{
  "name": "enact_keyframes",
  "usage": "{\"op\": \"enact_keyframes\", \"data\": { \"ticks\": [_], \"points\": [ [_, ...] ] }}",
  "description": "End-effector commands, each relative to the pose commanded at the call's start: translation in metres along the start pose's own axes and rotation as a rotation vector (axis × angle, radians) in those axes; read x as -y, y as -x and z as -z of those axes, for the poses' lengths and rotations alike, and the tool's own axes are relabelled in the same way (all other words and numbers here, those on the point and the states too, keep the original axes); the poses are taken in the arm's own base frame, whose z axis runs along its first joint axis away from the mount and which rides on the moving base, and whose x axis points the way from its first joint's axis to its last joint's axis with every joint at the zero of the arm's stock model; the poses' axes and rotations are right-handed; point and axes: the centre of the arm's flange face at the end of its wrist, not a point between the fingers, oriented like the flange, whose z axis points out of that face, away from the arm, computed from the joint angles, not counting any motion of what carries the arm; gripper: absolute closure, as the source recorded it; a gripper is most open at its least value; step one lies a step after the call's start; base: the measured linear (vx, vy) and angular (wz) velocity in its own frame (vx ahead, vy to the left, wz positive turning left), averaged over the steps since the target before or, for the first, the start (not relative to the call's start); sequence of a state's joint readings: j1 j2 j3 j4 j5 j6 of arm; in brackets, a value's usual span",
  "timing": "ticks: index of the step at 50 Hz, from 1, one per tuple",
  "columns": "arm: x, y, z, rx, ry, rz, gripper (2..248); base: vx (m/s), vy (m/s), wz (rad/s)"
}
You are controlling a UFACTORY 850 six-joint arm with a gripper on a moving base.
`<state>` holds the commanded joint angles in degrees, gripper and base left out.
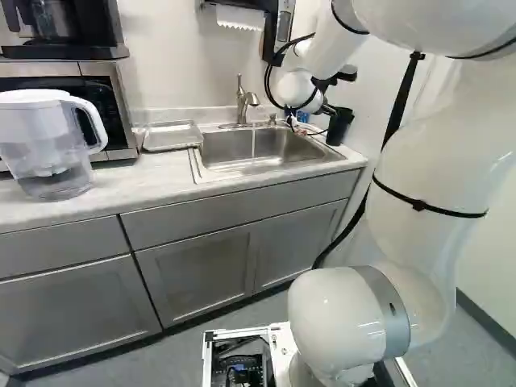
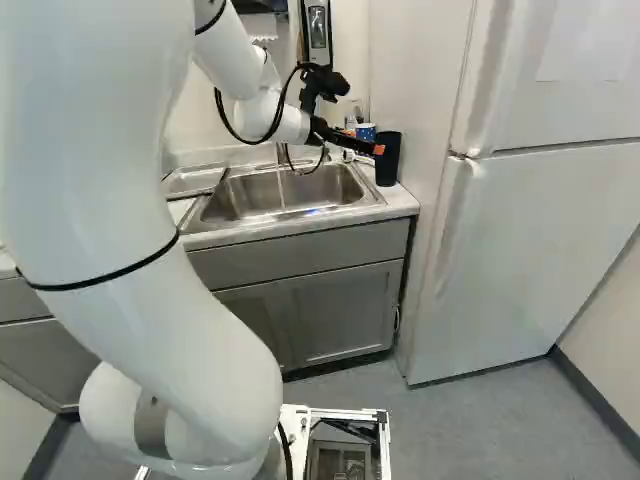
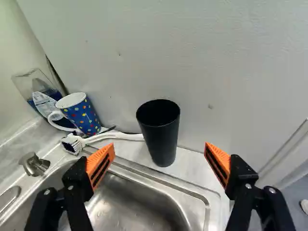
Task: Rinse the cup and place it in the tray
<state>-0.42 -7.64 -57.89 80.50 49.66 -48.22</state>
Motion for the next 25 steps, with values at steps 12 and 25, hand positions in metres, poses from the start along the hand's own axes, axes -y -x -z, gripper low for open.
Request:
{"op": "enact_keyframes", "data": {
  "ticks": [12,25],
  "points": [
    [0.011,0.010,-0.015,-0.012,0.036,0.019,3,0.000,0.000,0.000],
    [0.022,0.023,-0.030,-0.015,0.063,0.040,3,0.000,0.000,0.000]
  ]
}}
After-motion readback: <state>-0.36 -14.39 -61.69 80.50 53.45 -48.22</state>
